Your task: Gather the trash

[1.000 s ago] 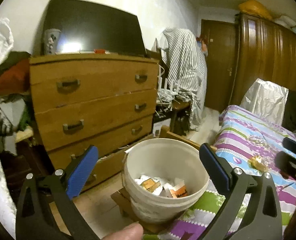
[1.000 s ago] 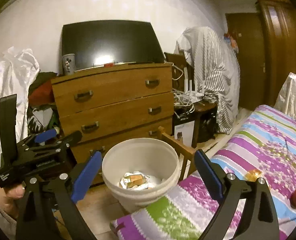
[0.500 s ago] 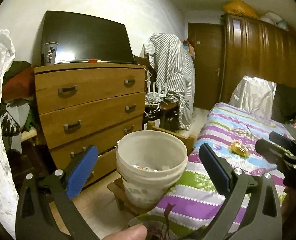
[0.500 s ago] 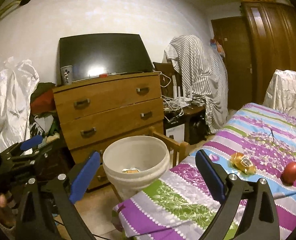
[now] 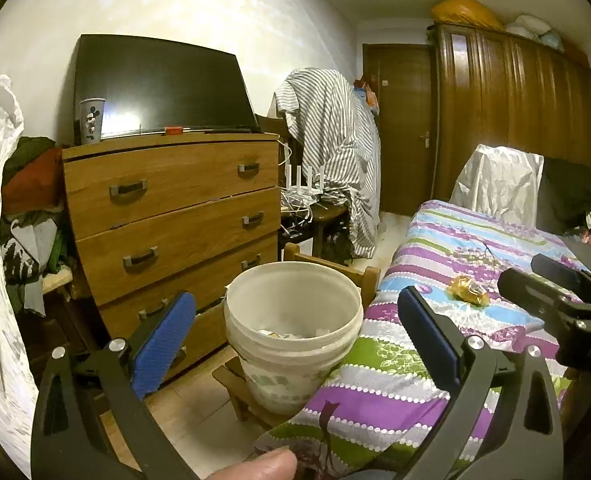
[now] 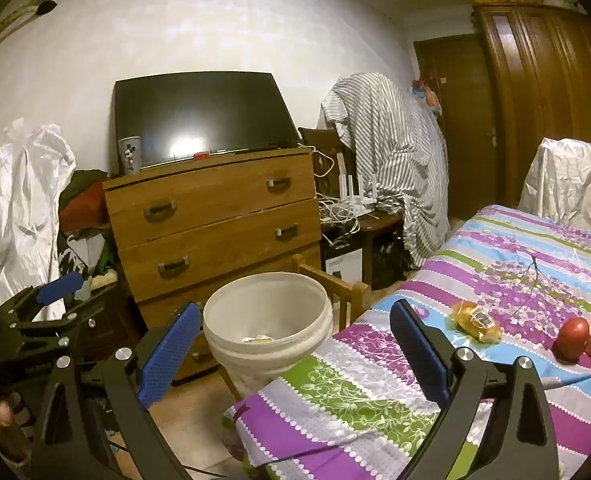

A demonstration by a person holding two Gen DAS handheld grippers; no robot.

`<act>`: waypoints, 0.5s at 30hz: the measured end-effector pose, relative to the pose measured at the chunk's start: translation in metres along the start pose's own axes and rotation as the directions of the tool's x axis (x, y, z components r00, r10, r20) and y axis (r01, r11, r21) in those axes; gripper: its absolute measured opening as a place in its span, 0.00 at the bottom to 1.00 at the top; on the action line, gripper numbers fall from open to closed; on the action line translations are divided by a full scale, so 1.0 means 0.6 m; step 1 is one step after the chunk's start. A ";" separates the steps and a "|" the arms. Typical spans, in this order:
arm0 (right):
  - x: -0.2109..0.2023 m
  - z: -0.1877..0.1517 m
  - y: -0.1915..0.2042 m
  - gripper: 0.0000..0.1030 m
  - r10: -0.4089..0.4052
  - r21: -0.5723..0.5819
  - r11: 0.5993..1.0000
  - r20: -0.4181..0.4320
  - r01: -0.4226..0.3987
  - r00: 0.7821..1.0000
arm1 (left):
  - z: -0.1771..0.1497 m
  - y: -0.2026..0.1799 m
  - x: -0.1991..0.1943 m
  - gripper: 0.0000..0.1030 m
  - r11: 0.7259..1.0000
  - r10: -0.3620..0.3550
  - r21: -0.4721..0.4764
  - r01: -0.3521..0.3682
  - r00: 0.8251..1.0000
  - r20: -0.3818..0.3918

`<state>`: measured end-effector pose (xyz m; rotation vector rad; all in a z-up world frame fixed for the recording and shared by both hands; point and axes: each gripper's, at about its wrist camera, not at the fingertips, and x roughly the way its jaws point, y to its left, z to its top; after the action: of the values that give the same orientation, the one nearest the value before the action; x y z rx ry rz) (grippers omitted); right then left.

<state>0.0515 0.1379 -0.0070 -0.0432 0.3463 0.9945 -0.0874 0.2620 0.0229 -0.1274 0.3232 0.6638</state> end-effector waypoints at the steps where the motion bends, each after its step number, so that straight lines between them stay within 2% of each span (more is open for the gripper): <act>1: 0.000 0.001 0.000 0.93 0.002 0.001 1.000 -0.001 -0.002 1.000 | 0.000 -0.001 0.001 0.95 1.000 -0.001 -0.002 0.001 1.000 0.000; 15: 0.006 0.000 0.001 0.93 0.004 0.005 1.000 -0.012 -0.004 1.000 | 0.000 0.003 0.003 0.95 1.000 0.009 -0.002 -0.009 1.000 -0.003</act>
<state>0.0529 0.1410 -0.0082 -0.0443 0.3603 0.9981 -0.0874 0.2643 0.0223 -0.1286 0.3266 0.6730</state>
